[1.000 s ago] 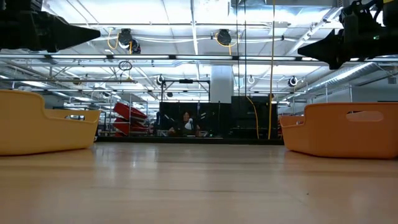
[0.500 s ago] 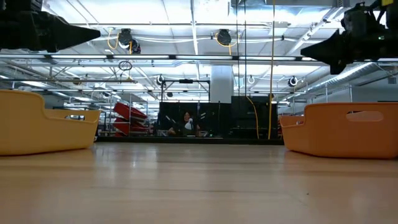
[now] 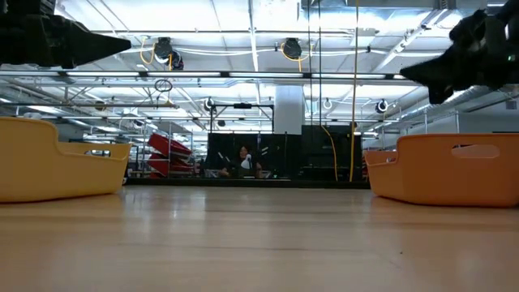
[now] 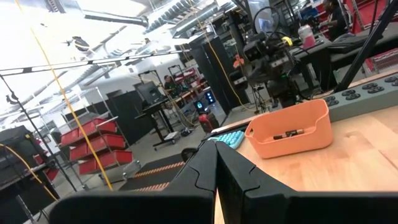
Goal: Sort batteries
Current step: Return to Home Position
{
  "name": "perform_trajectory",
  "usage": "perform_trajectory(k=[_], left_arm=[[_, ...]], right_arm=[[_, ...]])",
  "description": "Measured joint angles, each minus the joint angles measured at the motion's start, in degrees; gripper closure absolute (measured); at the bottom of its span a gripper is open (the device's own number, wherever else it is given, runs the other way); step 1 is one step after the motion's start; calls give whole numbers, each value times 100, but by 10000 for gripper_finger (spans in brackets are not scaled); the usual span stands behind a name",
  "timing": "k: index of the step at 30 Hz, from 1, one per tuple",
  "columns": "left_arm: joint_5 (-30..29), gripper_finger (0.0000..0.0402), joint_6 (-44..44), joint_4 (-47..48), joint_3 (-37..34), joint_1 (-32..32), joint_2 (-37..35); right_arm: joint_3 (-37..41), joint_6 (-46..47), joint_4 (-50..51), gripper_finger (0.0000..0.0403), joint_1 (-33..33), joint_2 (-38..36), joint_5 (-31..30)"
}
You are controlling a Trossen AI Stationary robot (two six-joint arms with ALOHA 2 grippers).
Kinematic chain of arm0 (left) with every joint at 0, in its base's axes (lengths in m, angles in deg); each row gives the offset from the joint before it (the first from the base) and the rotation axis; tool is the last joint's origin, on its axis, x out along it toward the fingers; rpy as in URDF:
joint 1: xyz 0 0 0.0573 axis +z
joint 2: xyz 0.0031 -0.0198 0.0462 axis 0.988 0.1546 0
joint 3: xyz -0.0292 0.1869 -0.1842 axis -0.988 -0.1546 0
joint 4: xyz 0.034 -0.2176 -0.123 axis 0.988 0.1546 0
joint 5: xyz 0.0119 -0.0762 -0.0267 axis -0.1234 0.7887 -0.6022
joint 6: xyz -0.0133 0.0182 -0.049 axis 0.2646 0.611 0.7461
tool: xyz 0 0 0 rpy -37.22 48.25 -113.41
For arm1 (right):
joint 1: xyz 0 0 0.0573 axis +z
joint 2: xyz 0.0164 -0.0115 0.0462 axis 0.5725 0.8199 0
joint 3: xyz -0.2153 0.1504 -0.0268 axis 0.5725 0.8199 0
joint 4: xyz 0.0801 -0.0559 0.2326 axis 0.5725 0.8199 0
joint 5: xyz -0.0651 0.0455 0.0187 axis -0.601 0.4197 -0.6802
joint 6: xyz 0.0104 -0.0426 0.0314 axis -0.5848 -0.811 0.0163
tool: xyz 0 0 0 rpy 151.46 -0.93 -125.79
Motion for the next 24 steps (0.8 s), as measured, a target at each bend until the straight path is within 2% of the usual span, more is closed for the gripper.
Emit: perform_trajectory(k=[3, 6, 15, 24], left_arm=[[0, 395, 0, 2, 0, 0, 0], [0, 395, 1, 2, 0, 0, 0], [0, 395, 0, 164, 0, 0, 1], [0, 395, 0, 173, 0, 0, 2]], right_arm=[[250, -2, -28, 403, -129, 1, 207], [454, -16, -232, 403, -309, 5, 169], [459, -62, -263, 403, -820, -1, 198], [459, 243, -267, 403, -883, 10, 196]])
